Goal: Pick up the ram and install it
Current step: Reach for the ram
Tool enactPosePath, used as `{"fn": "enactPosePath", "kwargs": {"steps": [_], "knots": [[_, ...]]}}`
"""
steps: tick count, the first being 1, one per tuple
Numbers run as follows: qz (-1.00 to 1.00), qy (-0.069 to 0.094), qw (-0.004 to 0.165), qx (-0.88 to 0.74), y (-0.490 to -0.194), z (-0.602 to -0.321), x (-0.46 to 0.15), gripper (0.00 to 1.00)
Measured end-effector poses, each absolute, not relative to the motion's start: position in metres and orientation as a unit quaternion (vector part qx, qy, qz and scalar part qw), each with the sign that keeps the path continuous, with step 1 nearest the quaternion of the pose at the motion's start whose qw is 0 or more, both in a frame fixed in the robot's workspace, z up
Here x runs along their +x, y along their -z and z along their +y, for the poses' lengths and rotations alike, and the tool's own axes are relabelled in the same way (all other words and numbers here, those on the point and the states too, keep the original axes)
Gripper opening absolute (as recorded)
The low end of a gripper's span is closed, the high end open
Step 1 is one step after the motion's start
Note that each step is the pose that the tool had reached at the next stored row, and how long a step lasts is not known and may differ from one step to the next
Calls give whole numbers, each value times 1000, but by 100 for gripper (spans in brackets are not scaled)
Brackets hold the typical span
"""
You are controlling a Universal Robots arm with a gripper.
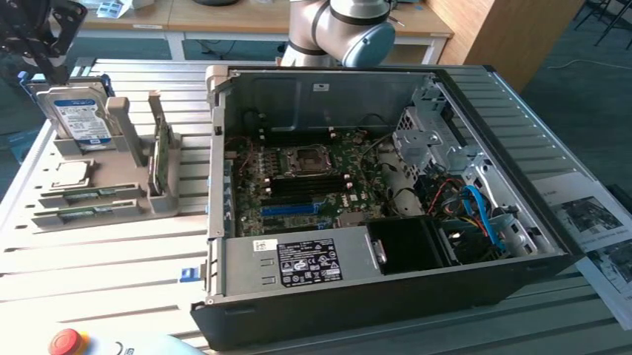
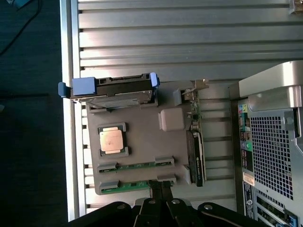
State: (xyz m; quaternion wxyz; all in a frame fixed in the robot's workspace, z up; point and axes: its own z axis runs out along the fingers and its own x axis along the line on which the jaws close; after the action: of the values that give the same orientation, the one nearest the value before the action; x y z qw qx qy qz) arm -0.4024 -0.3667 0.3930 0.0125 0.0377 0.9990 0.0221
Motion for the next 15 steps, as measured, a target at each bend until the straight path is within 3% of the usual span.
{"fn": "enactPosePath", "kwargs": {"steps": [15], "knots": [[999,-22,12,38,-393,-371,-405,10]]}}
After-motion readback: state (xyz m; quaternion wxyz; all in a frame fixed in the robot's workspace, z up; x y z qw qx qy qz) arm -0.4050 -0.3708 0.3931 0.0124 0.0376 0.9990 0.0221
